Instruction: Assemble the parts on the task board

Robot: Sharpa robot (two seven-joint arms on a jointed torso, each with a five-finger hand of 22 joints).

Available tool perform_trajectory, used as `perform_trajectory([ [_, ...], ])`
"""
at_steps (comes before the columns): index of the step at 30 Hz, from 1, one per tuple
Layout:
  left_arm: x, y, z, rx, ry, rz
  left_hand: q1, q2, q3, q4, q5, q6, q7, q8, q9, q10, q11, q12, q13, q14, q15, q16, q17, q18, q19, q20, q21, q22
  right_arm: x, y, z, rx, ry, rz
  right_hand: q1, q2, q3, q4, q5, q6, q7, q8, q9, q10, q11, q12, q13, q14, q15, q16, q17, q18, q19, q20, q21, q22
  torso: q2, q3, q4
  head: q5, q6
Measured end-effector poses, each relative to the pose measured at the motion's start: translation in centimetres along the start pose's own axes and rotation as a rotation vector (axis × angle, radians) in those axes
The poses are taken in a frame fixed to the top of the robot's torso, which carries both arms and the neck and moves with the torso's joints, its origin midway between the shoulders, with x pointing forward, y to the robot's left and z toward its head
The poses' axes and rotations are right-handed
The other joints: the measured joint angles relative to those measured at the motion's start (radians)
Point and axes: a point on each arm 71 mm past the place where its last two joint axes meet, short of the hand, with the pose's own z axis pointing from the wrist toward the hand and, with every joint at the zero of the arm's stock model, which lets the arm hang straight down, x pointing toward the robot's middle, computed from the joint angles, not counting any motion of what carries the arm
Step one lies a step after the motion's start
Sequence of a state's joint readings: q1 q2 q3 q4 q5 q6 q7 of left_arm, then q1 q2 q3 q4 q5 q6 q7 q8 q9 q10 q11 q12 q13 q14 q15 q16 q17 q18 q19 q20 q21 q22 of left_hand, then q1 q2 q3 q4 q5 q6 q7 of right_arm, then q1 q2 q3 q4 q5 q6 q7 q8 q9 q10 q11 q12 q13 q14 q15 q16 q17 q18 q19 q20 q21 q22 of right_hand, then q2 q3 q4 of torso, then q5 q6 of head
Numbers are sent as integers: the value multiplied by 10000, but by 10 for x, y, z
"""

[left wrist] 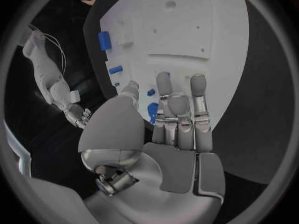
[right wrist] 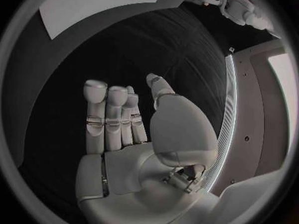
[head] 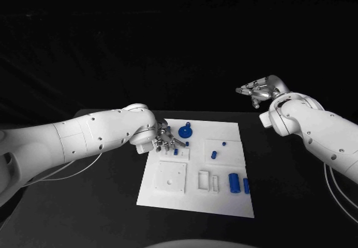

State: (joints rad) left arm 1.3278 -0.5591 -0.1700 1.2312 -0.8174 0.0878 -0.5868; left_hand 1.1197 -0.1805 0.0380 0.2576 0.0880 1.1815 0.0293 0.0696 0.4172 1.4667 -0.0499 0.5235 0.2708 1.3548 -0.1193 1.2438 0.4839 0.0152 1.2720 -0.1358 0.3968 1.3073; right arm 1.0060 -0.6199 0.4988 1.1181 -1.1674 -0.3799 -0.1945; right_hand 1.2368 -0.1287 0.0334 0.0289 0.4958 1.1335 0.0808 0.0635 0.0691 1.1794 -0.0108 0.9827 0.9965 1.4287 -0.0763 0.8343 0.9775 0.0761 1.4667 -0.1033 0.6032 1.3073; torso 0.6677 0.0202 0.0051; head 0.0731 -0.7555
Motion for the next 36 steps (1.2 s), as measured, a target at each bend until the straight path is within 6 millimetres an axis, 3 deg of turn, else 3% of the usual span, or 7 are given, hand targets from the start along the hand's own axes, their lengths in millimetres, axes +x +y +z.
perform_trajectory([
  [3,-8,-1,-2,57,42,-412,8,8,57,-58,184,0,0,0,-236,0,0,-20,0,-27,-4,24,-50,0,0,0,0,8,0,-1,0,17,-2,1,0,0,0,0,0,0,0,0,0,0,0,0,0,0,0,0,0,0,0,0,0,0,0,0,0,5,24],
  [6,-22,1,-4,13,-131,-715,181,455,37,-623,980,0,0,0,-326,0,0,-208,-50,-65,34,-56,-121,1,-89,16,-109,8,0,-1,0,29,-2,3,0,0,0,0,0,1,-1,0,0,0,0,0,1,0,0,0,0,0,0,0,0,0,2,0,1,5,72],
  [12,-50,7,-2,-223,-721,-1058,303,1463,-406,-1810,1414,-192,102,0,-590,0,0,-603,-161,-171,66,-246,-259,1,-124,51,-452,7,0,-1,0,31,3,17,2,-2,-56,56,0,1,-1,0,0,0,0,0,1,0,0,0,-6,0,0,0,1,0,13,-1,-3,-10,200],
  [19,-77,11,2,-357,-1463,-1332,183,976,-401,-1282,1009,-513,203,0,-1320,1,72,-657,-160,-207,103,-319,-287,0,-84,92,-720,6,1,-1,0,18,12,42,2,-2,-56,56,0,-31,30,0,0,0,0,0,-14,0,0,0,-13,1,0,0,1,0,58,-3,-34,7,337],
  [23,-91,11,4,-346,-1929,-1377,186,978,-439,-1319,1004,-513,203,-1,-1474,1,72,-696,-144,-207,103,-319,-297,0,-48,127,-777,6,1,0,-1,-3,26,60,2,-2,-56,56,0,-31,30,0,0,0,0,0,-14,0,0,0,-13,0,0,0,2,0,98,-2,-60,52,417],
  [27,-100,9,8,-387,-2374,-1194,239,923,-451,-1331,271,-547,238,-1,-1523,1,71,-696,-135,-206,103,-319,-297,0,-48,128,-836,5,2,2,-1,-43,49,81,2,-2,-25,25,0,-31,30,0,0,0,0,0,-13,0,0,0,-13,0,0,0,2,0,151,1,-88,128,510],
  [36,-114,7,12,-581,-3068,-573,242,921,-387,-1268,250,-546,238,-1,-1548,1,71,-696,-135,-206,103,-319,-297,0,-11,90,-877,4,4,5,-2,-128,89,118,2,-2,-25,25,0,-31,30,0,0,0,0,-38,-36,0,0,-48,-35,1,0,0,-72,0,272,6,-156,239,659],
])
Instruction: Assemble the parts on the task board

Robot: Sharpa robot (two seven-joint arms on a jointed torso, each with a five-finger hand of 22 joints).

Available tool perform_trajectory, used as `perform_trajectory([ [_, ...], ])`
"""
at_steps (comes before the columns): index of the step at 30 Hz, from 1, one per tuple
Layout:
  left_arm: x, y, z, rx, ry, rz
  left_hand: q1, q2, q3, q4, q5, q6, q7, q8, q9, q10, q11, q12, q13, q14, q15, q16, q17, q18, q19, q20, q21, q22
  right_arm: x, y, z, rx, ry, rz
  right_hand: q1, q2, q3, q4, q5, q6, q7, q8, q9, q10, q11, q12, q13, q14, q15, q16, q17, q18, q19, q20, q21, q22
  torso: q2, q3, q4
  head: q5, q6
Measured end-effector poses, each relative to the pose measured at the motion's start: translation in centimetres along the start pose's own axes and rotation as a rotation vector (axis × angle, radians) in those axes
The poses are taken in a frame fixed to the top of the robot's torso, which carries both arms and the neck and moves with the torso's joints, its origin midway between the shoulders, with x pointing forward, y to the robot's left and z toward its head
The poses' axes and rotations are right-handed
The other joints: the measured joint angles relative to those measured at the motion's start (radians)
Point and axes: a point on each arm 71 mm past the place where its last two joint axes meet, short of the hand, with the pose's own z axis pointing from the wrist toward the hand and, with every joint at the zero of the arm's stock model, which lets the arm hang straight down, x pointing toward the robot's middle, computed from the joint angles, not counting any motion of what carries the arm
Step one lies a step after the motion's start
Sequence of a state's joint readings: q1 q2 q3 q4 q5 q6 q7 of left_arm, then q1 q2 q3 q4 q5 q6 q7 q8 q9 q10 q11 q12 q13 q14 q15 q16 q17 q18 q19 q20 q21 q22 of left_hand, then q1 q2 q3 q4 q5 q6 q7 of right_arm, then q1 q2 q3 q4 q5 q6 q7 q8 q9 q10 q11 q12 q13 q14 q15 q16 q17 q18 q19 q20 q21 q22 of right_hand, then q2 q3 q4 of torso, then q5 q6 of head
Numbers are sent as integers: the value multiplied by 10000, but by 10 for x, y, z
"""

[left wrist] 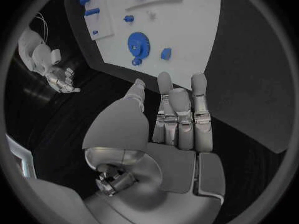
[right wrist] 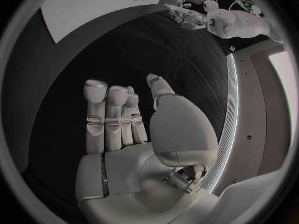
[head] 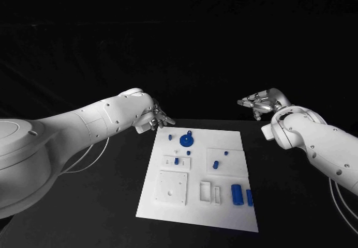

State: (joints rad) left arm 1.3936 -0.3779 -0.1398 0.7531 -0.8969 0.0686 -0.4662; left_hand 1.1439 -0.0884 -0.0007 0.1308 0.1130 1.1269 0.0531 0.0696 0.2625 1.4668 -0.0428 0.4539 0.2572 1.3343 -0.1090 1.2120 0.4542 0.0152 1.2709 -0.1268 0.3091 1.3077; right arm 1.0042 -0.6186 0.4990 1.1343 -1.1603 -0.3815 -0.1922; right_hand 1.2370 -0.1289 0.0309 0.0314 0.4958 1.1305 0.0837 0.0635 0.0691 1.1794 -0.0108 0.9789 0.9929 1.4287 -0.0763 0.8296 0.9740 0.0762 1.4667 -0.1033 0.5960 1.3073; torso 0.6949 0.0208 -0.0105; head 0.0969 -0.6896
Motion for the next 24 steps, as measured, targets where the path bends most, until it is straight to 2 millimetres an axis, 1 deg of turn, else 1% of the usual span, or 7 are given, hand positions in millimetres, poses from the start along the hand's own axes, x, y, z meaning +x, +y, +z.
perform_trajectory([
  [3,-1,-1,2,-37,-79,151,-3,3,-33,-108,0,0,0,0,-11,0,0,0,0,0,0,0,0,0,0,0,0,-1,0,1,0,-21,7,8,0,0,0,0,0,0,0,0,0,0,0,0,0,0,0,0,-1,0,0,0,0,0,40,-4,-20,24,40],
  [7,1,0,5,-91,-41,319,-8,87,-33,-107,0,0,0,0,-11,0,0,0,-1,0,0,0,1,-1,-1,0,-36,-1,0,2,0,-51,15,17,0,0,28,28,0,1,-1,0,0,0,0,0,-22,0,0,0,-1,0,0,0,0,0,96,-5,-53,57,99],
  [10,4,1,6,-137,51,427,-18,97,-73,-147,0,-37,37,0,-26,0,0,0,11,0,0,0,1,0,-1,0,-36,-2,1,3,0,-68,23,24,0,0,29,29,0,1,-1,0,0,0,0,0,-24,0,0,0,-1,0,0,0,0,0,128,-11,-78,74,133],
  [14,7,2,8,-190,205,546,-84,163,-73,-148,0,-32,33,0,-19,0,-1,0,11,0,0,0,1,0,-1,0,-36,-2,1,3,0,-78,28,31,0,0,29,29,0,2,-2,0,0,0,0,0,-24,0,0,0,0,0,0,0,0,0,159,-13,-109,88,155],
  [15,8,3,8,-202,243,567,-83,162,-73,-147,0,19,-17,0,-4,0,-1,0,11,0,0,0,7,0,-1,0,-36,-2,1,3,0,-79,29,32,0,0,29,29,0,2,-2,0,0,0,0,0,-24,0,0,1,0,0,0,0,0,0,164,-16,-111,89,160],
  [19,10,4,9,-261,438,663,-215,293,-111,-110,0,19,-18,0,31,0,-1,0,10,0,0,0,15,0,-1,0,-36,-2,2,3,0,-88,33,37,0,0,29,29,0,2,-2,0,0,0,0,0,-23,0,0,1,0,0,0,0,0,0,174,-17,-115,89,173],
  [24,11,6,9,-332,646,765,-350,265,-41,-14,1,19,-18,0,43,0,-1,0,20,0,0,0,15,0,-1,0,-36,-3,2,4,0,-97,39,43,0,0,29,29,0,2,-2,0,0,0,0,0,-23,0,0,1,1,-1,0,0,0,0,178,-17,-112,86,184],
])
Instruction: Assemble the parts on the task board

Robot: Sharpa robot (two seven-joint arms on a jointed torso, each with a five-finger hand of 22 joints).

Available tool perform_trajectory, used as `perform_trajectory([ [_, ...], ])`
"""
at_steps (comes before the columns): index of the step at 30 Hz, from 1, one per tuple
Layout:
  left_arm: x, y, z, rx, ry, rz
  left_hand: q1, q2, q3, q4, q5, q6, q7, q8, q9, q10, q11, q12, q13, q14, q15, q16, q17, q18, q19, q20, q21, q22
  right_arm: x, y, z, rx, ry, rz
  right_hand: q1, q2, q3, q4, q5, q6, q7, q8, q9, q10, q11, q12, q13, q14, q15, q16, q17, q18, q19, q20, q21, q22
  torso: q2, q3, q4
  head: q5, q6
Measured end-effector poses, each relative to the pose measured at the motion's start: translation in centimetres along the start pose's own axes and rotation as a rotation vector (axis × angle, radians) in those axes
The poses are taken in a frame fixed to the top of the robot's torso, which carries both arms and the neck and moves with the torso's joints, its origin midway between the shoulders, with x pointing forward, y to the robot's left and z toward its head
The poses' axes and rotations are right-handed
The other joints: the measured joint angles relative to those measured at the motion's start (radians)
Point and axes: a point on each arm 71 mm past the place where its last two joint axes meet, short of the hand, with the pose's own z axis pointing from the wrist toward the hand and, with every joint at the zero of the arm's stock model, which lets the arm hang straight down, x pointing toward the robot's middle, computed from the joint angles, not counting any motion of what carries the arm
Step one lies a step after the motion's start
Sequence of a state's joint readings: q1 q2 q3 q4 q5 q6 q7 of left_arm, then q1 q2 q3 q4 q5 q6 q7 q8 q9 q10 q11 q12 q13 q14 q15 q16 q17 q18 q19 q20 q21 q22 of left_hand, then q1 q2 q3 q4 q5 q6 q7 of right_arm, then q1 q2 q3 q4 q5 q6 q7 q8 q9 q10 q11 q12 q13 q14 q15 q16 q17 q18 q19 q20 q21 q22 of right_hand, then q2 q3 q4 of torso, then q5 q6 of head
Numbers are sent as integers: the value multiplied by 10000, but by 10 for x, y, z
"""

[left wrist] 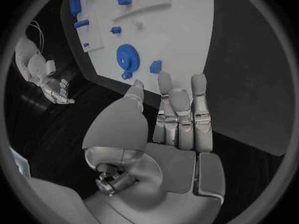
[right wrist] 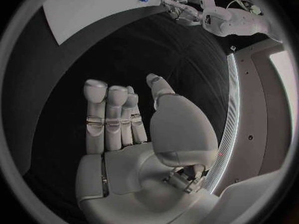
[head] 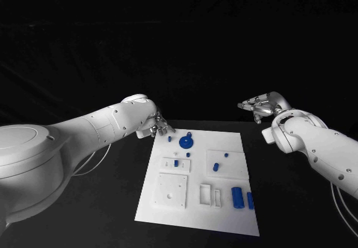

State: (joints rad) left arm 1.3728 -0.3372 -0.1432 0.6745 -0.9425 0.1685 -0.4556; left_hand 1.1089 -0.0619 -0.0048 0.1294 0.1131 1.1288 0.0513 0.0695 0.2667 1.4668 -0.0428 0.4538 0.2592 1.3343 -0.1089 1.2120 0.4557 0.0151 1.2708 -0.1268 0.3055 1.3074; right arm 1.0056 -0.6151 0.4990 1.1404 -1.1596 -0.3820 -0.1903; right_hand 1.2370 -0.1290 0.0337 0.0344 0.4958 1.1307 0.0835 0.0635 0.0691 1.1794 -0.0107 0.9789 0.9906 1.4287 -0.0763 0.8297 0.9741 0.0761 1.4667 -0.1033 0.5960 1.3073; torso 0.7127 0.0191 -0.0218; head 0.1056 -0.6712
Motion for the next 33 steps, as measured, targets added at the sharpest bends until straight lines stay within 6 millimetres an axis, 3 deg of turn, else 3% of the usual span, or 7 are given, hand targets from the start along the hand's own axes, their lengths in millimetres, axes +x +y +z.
perform_trajectory([
  [5,2,1,0,-46,226,113,-79,79,5,59,31,0,0,0,34,0,0,0,0,0,0,0,6,1,0,0,0,-1,0,0,0,2,-2,-1,0,0,0,0,0,0,0,0,0,0,0,0,0,0,0,0,1,1,0,0,0,0,6,1,2,1,2],
  [11,4,2,0,-126,556,280,-98,338,-268,-222,452,181,-70,0,205,0,0,0,9,0,0,36,15,0,0,0,6,-1,0,0,0,7,-4,-2,0,0,0,0,0,1,-1,0,0,0,0,0,1,0,0,1,1,0,0,0,0,0,11,0,8,2,-6],
  [16,6,2,0,-164,803,406,-122,548,-443,-470,607,305,-122,42,801,1,0,0,12,1,0,36,23,0,0,0,53,7,0,0,0,7,0,2,0,0,0,0,0,1,-1,0,0,0,0,0,1,0,0,1,1,0,0,0,0,0,11,-4,8,6,-13],
  [22,7,2,0,-184,1028,486,-66,604,-459,-514,608,306,-122,42,1010,1,-1,0,19,1,1,74,23,1,0,0,112,6,0,0,0,8,4,6,0,0,0,0,0,1,-1,0,0,0,0,0,2,0,0,1,1,1,0,0,0,0,12,-6,3,7,-13],
  [25,8,3,0,-189,1120,494,-12,781,-517,-646,608,305,-122,42,1039,0,-1,0,19,1,1,75,22,0,-1,0,117,6,0,0,0,9,5,7,0,0,0,0,0,1,-1,0,0,0,0,0,2,0,0,1,1,1,0,0,0,0,13,-6,2,7,-14],
  [33,12,4,1,-188,1348,423,202,992,-566,-841,642,220,-100,43,1011,1,0,0,18,-34,-34,78,21,1,-1,0,117,5,1,0,0,10,10,12,0,0,0,0,0,1,-2,0,0,0,0,0,2,0,0,2,2,1,0,0,0,0,17,-3,1,0,-10],
])
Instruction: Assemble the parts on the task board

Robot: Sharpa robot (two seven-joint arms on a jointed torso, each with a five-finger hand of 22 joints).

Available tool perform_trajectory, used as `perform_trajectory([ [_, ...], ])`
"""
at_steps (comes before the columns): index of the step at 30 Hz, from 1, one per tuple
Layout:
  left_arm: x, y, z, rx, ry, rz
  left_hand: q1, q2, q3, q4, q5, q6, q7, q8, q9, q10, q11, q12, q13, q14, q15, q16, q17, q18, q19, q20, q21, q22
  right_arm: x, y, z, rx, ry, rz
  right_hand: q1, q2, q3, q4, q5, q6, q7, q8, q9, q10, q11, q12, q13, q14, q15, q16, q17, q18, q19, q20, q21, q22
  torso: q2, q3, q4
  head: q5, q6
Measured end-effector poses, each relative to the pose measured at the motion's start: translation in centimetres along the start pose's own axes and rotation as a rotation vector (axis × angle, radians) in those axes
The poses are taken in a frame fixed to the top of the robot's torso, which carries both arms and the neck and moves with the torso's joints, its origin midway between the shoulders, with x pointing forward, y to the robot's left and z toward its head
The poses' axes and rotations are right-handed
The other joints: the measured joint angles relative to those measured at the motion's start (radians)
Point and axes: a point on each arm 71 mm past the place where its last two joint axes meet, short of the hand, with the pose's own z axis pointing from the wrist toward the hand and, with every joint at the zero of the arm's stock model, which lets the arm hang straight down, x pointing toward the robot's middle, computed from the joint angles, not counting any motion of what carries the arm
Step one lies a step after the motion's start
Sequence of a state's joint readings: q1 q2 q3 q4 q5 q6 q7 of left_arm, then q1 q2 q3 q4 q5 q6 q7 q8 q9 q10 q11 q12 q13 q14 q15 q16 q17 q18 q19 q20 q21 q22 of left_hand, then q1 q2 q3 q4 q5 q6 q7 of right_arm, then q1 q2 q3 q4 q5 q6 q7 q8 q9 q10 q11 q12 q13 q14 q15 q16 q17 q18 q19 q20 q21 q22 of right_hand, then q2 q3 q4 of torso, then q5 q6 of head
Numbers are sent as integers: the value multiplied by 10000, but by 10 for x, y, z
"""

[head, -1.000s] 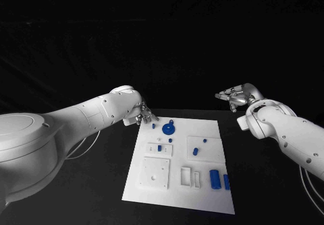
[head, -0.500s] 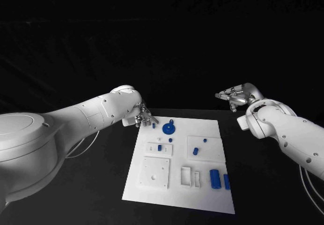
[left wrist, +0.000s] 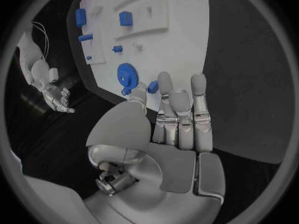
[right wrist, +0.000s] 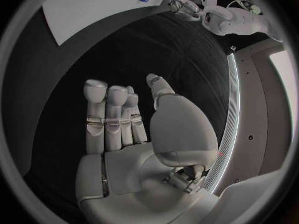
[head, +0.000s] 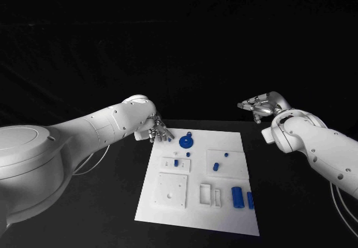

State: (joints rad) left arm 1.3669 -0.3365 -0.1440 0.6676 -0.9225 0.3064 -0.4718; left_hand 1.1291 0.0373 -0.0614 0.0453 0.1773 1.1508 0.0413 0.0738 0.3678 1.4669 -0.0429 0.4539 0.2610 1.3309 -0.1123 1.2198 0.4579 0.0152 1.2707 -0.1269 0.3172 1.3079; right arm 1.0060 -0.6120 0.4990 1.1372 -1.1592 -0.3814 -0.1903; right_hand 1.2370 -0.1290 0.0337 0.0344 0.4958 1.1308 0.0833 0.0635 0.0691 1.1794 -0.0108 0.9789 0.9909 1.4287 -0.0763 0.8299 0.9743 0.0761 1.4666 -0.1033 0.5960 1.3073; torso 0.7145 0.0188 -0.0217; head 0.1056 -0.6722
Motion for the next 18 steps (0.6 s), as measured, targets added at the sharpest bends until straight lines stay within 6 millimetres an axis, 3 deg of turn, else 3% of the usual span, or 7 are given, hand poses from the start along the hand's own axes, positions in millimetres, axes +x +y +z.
perform_trajectory([
  [18,3,-3,2,238,99,-208,270,436,-40,-155,0,-111,30,17,-152,0,0,0,-1,-36,35,0,-31,0,0,0,0,-2,0,0,0,1,2,1,0,0,0,0,0,0,0,0,0,0,0,0,1,0,0,4,1,1,0,0,0,0,11,4,0,-43,-1],
])
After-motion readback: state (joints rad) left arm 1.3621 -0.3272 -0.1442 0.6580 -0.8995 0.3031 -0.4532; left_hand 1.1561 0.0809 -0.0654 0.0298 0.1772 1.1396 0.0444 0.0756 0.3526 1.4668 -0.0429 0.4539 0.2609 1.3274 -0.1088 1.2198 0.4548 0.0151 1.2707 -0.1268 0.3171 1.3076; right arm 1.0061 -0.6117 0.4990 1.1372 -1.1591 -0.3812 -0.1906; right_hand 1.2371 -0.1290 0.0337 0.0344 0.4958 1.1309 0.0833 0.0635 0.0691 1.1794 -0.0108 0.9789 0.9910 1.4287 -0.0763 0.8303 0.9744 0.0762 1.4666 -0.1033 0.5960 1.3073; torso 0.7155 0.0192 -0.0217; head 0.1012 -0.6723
